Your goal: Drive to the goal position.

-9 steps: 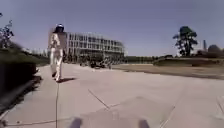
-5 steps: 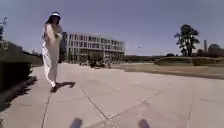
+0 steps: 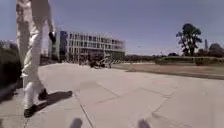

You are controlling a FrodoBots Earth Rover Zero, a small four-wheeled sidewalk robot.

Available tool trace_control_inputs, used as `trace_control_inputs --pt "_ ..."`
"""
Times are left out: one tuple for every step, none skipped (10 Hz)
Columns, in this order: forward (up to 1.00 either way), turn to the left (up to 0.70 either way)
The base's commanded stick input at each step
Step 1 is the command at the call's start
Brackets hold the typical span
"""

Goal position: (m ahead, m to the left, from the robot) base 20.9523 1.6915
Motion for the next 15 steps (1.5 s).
trace_control_inputs --pt "0.85 0.0" --pt "0.85 0.0" --pt "0.85 0.0" --pt "0.85 0.28" --pt "0.85 0.34" --pt "0.85 0.34" --pt "0.85 0.34" --pt "0.85 0.34" --pt "0.85 0.34" --pt "0.85 0.34" --pt "0.85 0.34" --pt "0.85 0.34" --pt "0.85 0.34" --pt "0.89 0.35" --pt "1.0 0.4"
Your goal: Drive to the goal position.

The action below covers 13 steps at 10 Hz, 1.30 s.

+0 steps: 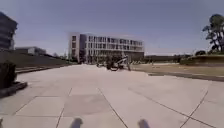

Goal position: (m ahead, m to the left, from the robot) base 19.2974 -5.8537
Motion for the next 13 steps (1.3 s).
trace_control_inputs --pt "1.0 0.4" --pt "1.0 0.4" --pt "1.0 0.4" --pt "1.0 0.4" --pt "1.0 0.22" --pt "1.0 0.0" --pt "1.0 0.0" --pt "1.0 0.0" --pt "1.0 0.0" --pt "1.0 0.0" --pt "1.0 0.0" --pt "1.0 0.0" --pt "1.0 0.0"
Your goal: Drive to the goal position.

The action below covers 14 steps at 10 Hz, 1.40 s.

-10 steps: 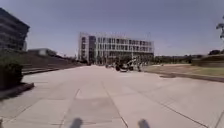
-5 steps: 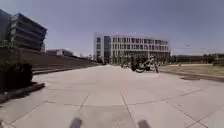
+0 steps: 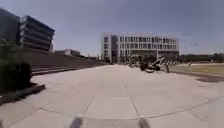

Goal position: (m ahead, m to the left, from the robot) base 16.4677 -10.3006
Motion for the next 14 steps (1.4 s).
trace_control_inputs --pt "1.0 0.0" --pt "1.0 0.0" --pt "1.0 0.0" --pt "1.0 0.0" --pt "1.0 0.0" --pt "1.0 0.0" --pt "1.0 0.0" --pt "1.0 0.0" --pt "1.0 0.0" --pt "1.0 0.0" --pt "1.0 0.0" --pt "1.0 0.0" --pt "1.0 0.0" --pt "1.0 0.0"
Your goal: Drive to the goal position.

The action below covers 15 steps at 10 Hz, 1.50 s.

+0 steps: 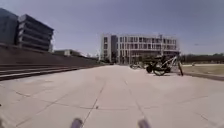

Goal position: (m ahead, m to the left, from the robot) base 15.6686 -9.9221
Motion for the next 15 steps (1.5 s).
trace_control_inputs --pt "1.0 0.0" --pt "1.0 0.0" --pt "1.0 0.0" --pt "1.0 0.0" --pt "1.0 0.0" --pt "1.0 0.0" --pt "1.0 0.1" --pt "1.0 0.35" --pt "1.0 0.4" --pt "1.0 0.4" --pt "1.0 0.4" --pt "1.0 0.4" --pt "1.0 0.4" --pt "1.0 0.4" --pt "1.0 0.4"
